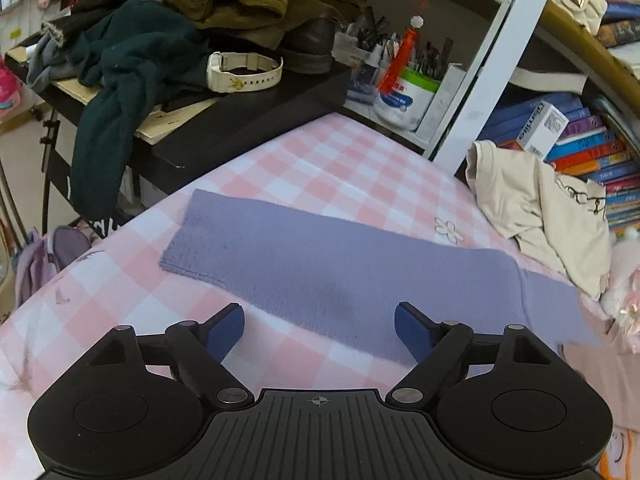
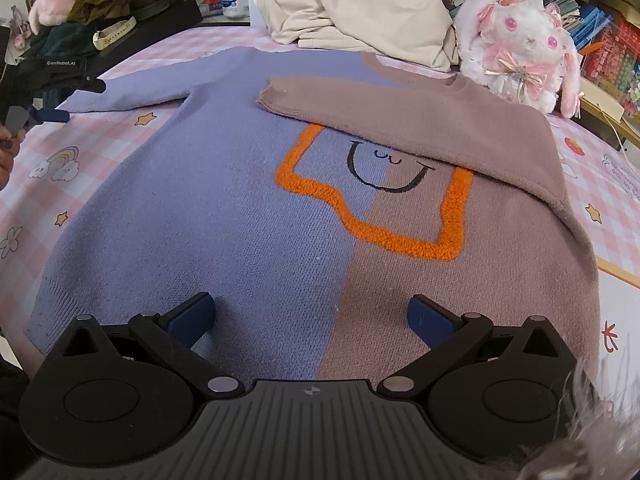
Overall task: Fold clothes
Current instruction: 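Move the left gripper toward the lavender sleeve lying flat, then lower the left gripper onto the lavender sleeve cuff and close it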
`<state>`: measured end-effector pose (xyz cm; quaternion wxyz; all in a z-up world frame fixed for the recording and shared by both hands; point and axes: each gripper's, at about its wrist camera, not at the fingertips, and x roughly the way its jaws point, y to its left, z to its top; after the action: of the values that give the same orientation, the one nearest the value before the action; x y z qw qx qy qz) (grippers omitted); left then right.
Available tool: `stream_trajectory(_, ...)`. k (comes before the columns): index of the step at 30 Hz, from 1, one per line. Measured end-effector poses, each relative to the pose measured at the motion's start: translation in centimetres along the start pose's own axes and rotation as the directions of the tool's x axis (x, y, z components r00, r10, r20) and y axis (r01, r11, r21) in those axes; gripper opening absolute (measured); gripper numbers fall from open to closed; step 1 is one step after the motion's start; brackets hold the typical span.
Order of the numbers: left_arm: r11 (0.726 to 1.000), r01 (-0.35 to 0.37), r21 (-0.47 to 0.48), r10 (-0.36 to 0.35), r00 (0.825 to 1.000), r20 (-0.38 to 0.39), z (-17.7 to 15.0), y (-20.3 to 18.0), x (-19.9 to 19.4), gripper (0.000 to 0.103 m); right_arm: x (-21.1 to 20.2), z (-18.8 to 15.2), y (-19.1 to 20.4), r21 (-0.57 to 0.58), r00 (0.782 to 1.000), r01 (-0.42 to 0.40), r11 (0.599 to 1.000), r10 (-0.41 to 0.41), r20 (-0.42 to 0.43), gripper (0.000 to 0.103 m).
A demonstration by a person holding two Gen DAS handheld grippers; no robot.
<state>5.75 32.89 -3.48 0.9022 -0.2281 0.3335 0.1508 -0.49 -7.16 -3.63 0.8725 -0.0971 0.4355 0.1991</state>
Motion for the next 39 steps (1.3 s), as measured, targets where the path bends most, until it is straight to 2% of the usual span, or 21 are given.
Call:
stream_trajectory(1,1.000,-0.020,-0.022,0.020,1.000,0.010,0.2,0.4,-0.1,0.068,0.0,0.0,0.0,-0.001,1.000,-0.001,1.000,0.001,0.000,0.103)
stream_trajectory(2,0.998,-0.042,-0.049,0.043,0.999,0.021,0.4,0.9,-0.3,0.065,0.0,0.0,0.0,-0.002,1.000,-0.001,1.000,0.001,0.000,0.103)
stream_trajectory(4,0.991,-0.086,-0.101,0.090,0.995,0.040,0.8,1.9,-0.7,0.064,0.0,0.0,0.0,-0.004,1.000,-0.003,1.000,0.003,0.000,0.103)
stream_trajectory(8,0.988,-0.105,-0.117,0.112,0.992,0.052,1.5,4.1,-0.7,0.064,-0.1,-0.1,0.0,-0.012,1.000,-0.010,1.000,0.010,0.001,0.103)
stream_trajectory(12,0.990,-0.101,-0.100,0.108,0.992,0.064,1.9,4.8,-0.2,0.064,0.0,0.0,-0.1,-0.015,1.000,-0.012,1.000,0.012,-0.005,0.103)
stream_trajectory(16,0.988,-0.087,-0.126,0.098,0.992,0.084,2.1,5.0,0.2,0.064,0.0,0.1,-0.1,-0.017,1.000,-0.013,1.000,0.013,-0.009,0.103)
stream_trajectory(19,0.982,-0.038,-0.184,0.056,0.994,0.095,2.2,5.3,0.4,0.064,0.0,0.0,-0.1,-0.017,1.000,-0.014,1.000,0.014,-0.007,0.103)
stream_trajectory(21,0.973,0.045,-0.227,-0.025,0.995,0.093,2.2,5.4,0.7,0.063,0.0,0.0,-0.1,-0.017,1.000,-0.015,1.000,0.015,-0.006,0.103)
stream_trajectory(24,0.958,0.125,-0.259,-0.105,0.991,0.087,2.1,4.8,1.5,0.062,0.0,0.0,-0.1,-0.018,1.000,-0.016,1.000,0.016,-0.006,0.103)
stream_trajectory(29,0.956,0.161,-0.244,-0.146,0.986,0.077,2.2,3.6,2.3,0.062,0.0,0.0,-0.1,-0.018,1.000,-0.016,1.000,0.016,-0.005,0.103)
stream_trajectory(32,0.939,0.175,-0.297,-0.163,0.984,0.066,2.4,3.9,2.5,0.062,0.0,0.0,-0.1,-0.018,1.000,-0.016,1.000,0.016,-0.004,0.103)
stream_trajectory(35,0.899,0.252,-0.357,-0.259,0.966,0.031,2.1,3.5,3.1,0.062,0.0,0.0,-0.1,-0.017,1.000,-0.015,1.000,0.015,-0.002,0.103)
stream_trajectory(39,0.936,0.228,-0.268,-0.231,0.973,0.019,1.9,1.5,3.1,0.061,0.0,0.0,0.0,-0.013,1.000,-0.013,1.000,0.013,-0.003,0.103)
